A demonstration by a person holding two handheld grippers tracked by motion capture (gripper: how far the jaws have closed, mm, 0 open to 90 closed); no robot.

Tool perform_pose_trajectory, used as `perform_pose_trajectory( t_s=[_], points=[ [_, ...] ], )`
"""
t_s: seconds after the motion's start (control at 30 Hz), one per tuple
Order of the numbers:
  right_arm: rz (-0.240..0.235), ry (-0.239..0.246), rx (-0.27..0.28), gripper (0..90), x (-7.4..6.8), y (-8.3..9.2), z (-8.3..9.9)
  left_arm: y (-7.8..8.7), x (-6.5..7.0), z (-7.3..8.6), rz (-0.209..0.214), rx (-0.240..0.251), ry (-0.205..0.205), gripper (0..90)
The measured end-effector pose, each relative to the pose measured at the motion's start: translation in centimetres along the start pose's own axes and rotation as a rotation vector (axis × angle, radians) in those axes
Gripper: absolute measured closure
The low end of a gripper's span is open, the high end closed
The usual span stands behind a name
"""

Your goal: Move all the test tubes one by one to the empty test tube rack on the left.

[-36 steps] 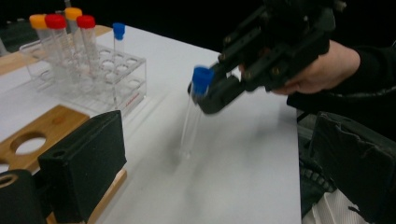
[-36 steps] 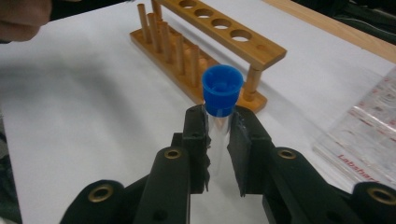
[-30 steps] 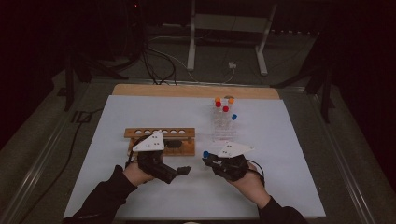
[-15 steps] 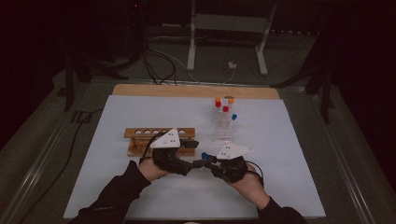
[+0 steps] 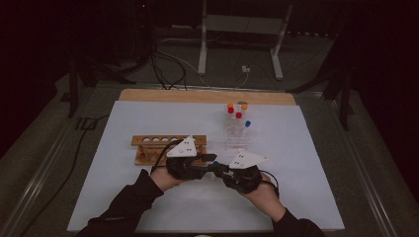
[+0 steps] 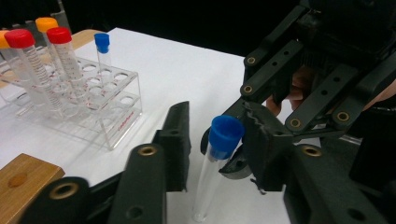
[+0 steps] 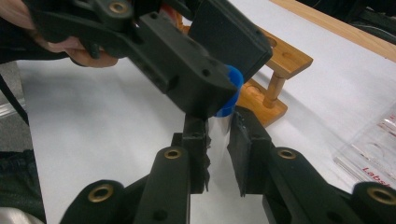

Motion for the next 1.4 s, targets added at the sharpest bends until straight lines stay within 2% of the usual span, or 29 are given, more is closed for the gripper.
perform_pose_trajectory(
  t_s=[0.13,0.33,0.37,0.4,0.47,0.5,0.67,0.7,0.77,0.83,1.03,1.1,1.13,1.4],
  points=[
    [0.003,-0.003,0.0,77.3,0.1,0.0,0.0,-0.1,0.2,-0.1,0.002,-0.005,-0.015,75.3],
    [-0.002,-0.014,0.002,76.6,0.2,0.0,0.0,0.0,0.1,-0.2,-0.007,-0.003,-0.027,76.9],
    [-0.008,-0.017,0.018,73.0,0.3,0.1,0.0,0.1,0.1,-0.3,-0.001,-0.001,-0.025,77.3],
    [-0.008,-0.017,0.018,73.0,0.3,0.1,0.0,0.2,0.1,-0.3,-0.003,0.002,-0.024,77.3],
    [-0.007,-0.019,0.025,66.3,0.4,0.1,0.0,0.6,0.1,-0.5,-0.02,0.001,-0.034,77.4],
    [-0.007,-0.03,0.033,58.3,0.6,0.2,0.0,0.8,0.0,-0.6,-0.031,0.003,-0.041,77.4],
    [-0.006,-0.049,0.048,39.8,1.2,0.5,-0.1,1.9,-0.3,-1.2,-0.056,0.013,-0.047,77.4],
    [-0.006,-0.049,0.048,39.8,1.2,0.5,-0.1,2.2,-0.3,-1.3,-0.064,0.015,-0.046,77.4],
    [-0.005,-0.063,0.059,33.7,1.5,0.7,-0.1,2.8,-0.6,-1.6,-0.08,0.012,-0.051,77.5],
    [-0.005,-0.082,0.069,23.9,1.7,0.8,-0.1,3.2,-0.8,-1.8,-0.093,0.014,-0.053,77.5],
    [-0.02,-0.102,0.086,14.5,2.0,1.0,-0.2,4.5,-1.5,-2.8,-0.126,0.024,-0.055,77.5],
    [-0.01,-0.101,0.093,11.3,2.1,1.1,-0.3,4.9,-1.8,-3.2,-0.145,0.017,-0.064,77.5],
    [-0.031,-0.099,0.088,4.5,2.1,1.1,-0.2,5.1,-1.8,-3.3,-0.147,0.02,-0.064,77.5],
    [-0.039,-0.078,0.093,0.0,1.8,1.1,-0.3,6.3,-2.8,-4.3,-0.193,0.025,-0.075,77.5]
  ],
)
Point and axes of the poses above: each handheld gripper's, and its own axes: y roughly backward along the jaws, z roughly out of its underside, x roughly to its right, the point moved 2 cm from there along -y, roughly forward along the jaws, and after that the axes turned 15 degrees about z, right-handed, at the moved point
